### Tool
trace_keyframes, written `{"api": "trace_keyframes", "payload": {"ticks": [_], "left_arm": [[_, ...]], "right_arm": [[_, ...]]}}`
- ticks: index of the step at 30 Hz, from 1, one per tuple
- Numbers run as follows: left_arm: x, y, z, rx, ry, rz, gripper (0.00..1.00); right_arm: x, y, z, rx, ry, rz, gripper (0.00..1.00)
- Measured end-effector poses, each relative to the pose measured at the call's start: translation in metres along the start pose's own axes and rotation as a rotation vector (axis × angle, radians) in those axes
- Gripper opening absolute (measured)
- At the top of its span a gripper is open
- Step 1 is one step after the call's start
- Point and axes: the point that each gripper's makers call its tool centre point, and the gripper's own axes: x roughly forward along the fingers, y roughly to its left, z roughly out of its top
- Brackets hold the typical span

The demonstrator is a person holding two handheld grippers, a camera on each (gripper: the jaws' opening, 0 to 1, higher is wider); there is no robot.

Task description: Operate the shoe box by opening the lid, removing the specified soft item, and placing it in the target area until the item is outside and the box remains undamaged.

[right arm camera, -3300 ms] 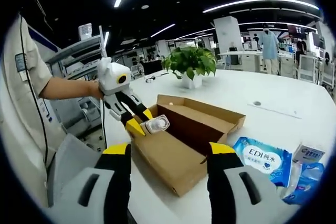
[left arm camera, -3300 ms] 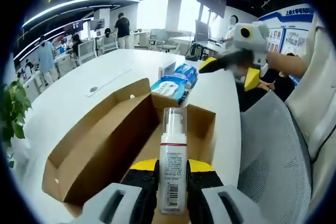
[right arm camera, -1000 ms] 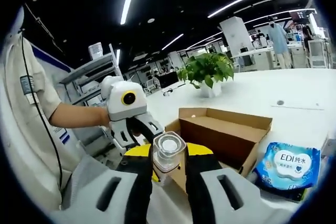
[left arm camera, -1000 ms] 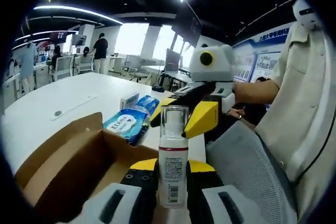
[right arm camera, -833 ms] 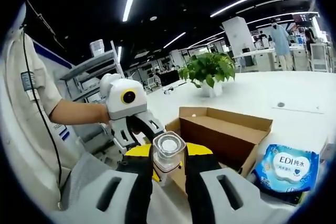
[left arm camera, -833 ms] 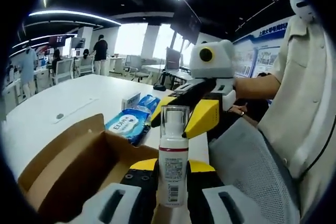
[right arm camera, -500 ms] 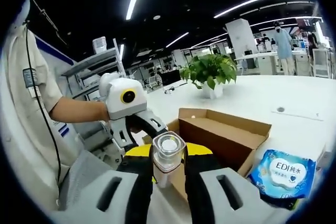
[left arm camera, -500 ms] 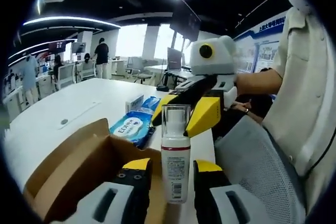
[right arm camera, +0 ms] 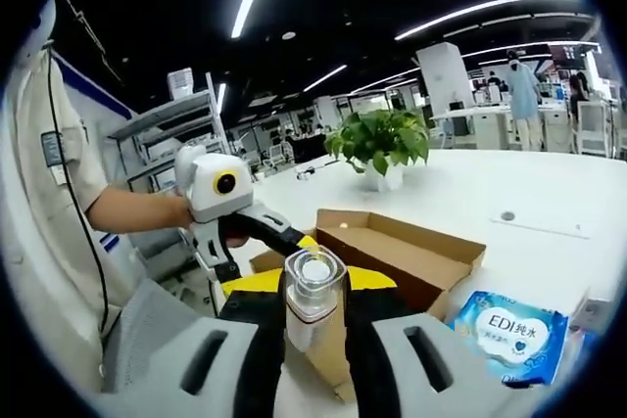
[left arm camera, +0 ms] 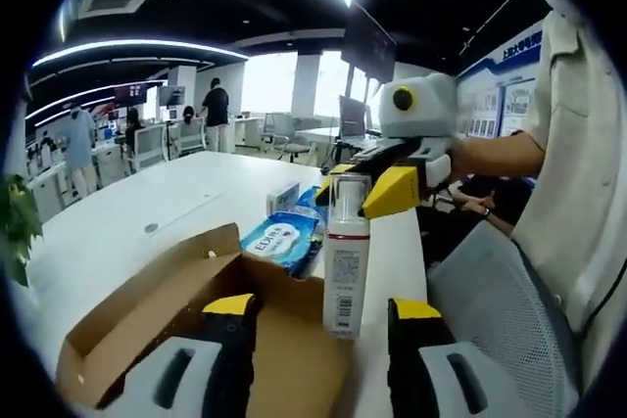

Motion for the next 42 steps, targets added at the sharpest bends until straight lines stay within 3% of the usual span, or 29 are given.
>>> {"api": "trace_keyframes", "payload": {"ticks": [4,15,27,42], "left_arm": [[-0.008,0.009,-0.001,-0.014,-0.006,0.049,0.65],[-0.034,0.025,-0.002,-0.047,-0.023,0.161,0.75],[-0.063,0.037,-0.008,-0.088,-0.035,0.272,0.88],[-0.093,0.049,-0.016,-0.121,-0.046,0.399,1.0]], "right_arm": [[-0.006,-0.009,0.006,-0.015,-0.003,-0.017,0.19],[-0.02,-0.038,0.019,-0.061,-0.004,-0.063,0.19],[-0.031,-0.076,0.022,-0.116,0.031,-0.103,0.19],[-0.028,-0.128,0.033,-0.186,0.043,-0.147,0.19]]}}
